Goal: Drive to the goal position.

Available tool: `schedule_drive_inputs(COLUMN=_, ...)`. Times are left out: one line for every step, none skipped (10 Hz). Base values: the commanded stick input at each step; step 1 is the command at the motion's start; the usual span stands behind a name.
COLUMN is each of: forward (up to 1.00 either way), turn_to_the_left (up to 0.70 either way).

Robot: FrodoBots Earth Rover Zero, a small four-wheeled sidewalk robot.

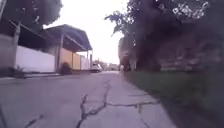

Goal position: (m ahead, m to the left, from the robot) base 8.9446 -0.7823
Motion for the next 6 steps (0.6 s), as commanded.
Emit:
schedule_drive_inputs(forward=0.7, turn_to_the_left=-0.35)
schedule_drive_inputs(forward=0.7, turn_to_the_left=-0.35)
schedule_drive_inputs(forward=0.7, turn_to_the_left=-0.35)
schedule_drive_inputs(forward=0.7, turn_to_the_left=-0.35)
schedule_drive_inputs(forward=0.7, turn_to_the_left=-0.26)
schedule_drive_inputs(forward=0.7, turn_to_the_left=-0.13)
